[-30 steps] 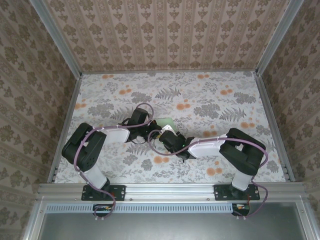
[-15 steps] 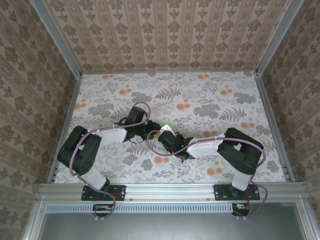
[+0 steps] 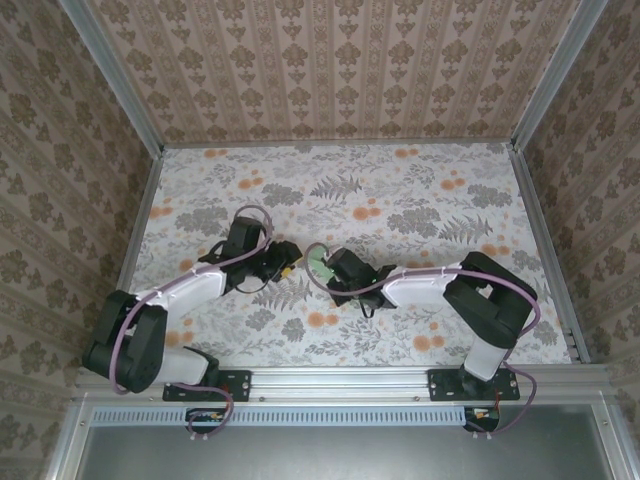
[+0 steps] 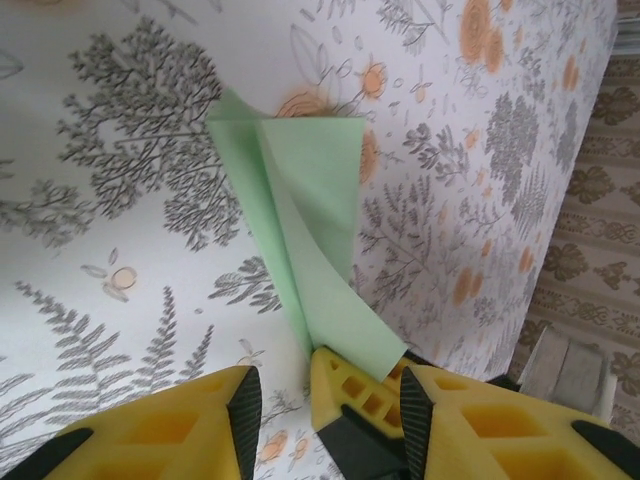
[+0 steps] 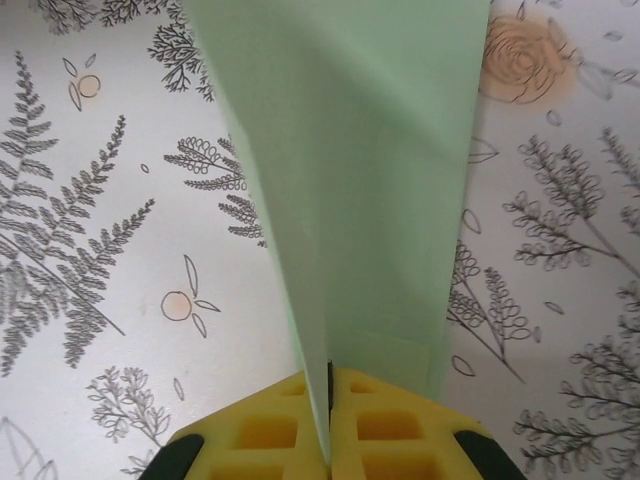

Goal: Fold a paper plane with a square sheet of paper (pick it up from the middle)
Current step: Fold the wing for the fifth time at the center of the table.

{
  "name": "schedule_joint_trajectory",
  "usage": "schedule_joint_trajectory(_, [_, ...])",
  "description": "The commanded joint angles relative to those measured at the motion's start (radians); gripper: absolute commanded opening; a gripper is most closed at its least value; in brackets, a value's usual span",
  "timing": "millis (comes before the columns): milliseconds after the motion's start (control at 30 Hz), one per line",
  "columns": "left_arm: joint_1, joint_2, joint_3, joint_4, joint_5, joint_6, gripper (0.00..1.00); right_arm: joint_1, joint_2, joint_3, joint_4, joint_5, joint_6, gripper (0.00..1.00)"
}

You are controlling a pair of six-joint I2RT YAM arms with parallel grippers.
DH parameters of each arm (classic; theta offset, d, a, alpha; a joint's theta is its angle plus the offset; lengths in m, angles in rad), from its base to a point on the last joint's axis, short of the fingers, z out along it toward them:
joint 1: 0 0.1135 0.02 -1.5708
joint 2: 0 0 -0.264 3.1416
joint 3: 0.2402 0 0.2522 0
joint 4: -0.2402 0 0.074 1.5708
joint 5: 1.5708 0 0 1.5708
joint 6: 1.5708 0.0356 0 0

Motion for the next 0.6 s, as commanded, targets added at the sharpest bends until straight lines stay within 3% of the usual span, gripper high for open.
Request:
schedule_joint_trajectory(0, [-0.010, -0.014, -0.032, 0.028, 0.011, 0.028, 0.42, -0.035, -0.015, -0.023, 0.029, -0.184, 0.086, 0.07])
schedule_joint_trajectory(267, [-0.066, 0.049, -0.041, 0.144, 0.034, 0.028, 0.35, -0.138, 0.008, -0.037, 0.097, -0.438, 0.174, 0.05])
schedule_joint_trajectory(567, [-0.117, 0.173, -0.007, 0.267, 0.062, 0.019, 0.26, -0.187, 0.075, -0.001, 0.111, -0.591, 0.225, 0.05])
